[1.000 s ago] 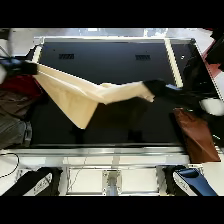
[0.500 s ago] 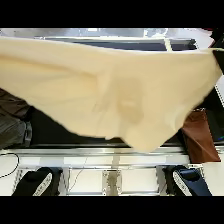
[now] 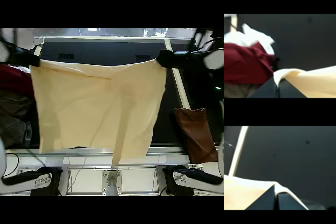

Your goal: Fold the shirts.

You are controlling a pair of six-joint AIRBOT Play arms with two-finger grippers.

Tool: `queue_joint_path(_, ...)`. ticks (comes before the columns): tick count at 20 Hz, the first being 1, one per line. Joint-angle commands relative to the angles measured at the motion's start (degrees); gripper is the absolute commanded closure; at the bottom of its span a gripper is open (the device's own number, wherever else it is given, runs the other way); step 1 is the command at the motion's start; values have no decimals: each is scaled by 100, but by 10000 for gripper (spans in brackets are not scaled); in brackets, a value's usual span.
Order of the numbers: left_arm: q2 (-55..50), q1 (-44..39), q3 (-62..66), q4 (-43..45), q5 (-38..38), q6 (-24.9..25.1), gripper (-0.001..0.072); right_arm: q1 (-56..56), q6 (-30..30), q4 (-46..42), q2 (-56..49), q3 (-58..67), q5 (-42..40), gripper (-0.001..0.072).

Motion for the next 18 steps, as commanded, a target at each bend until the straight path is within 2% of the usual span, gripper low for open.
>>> queue_joint_path(1, -1668, 2, 15, 302, 608, -389, 700, 11, -85, 629, -1652, 24, -1705, 697)
queue_joint_path(3, -2153, -13, 15, 306, 951, -837, 675, 46, -85, 1064, -2162, 24, -2618, 676)
queue_joint_path(4, -2280, -11, 17, 306, 1200, -1244, 405, 55, -85, 1215, -2280, 24, -2990, 478)
queue_joint_path(5, -2304, -9, 22, 308, 1486, -1672, -13, 55, -87, 1252, -2308, 28, -3322, 234)
queue_joint_path(7, -2146, 33, 184, 496, 1727, -2271, 1, -15, -146, 1110, -2221, 267, -3373, 212)
queue_joint_path(9, -1659, 101, 326, 920, 1753, -2341, 1, -245, -461, 619, -1956, 848, -2632, 213)
queue_joint_path(12, -358, 522, 273, 1196, 1381, -2459, 3, -903, -531, -951, -1152, 1707, -280, 215)
queue_joint_path(13, 98, 787, 125, 1193, 1224, -2667, 3, -1176, -476, -1377, -817, 1716, 411, 216)
queue_joint_path(16, 1700, 1803, -1554, 719, 820, -3539, 3, -2111, -560, -1432, 186, 728, 2159, 215)
queue_joint_path(18, 2863, 2317, -3460, 76, 1067, -3571, 4, -2500, -577, -855, 946, -1027, 2275, 215)
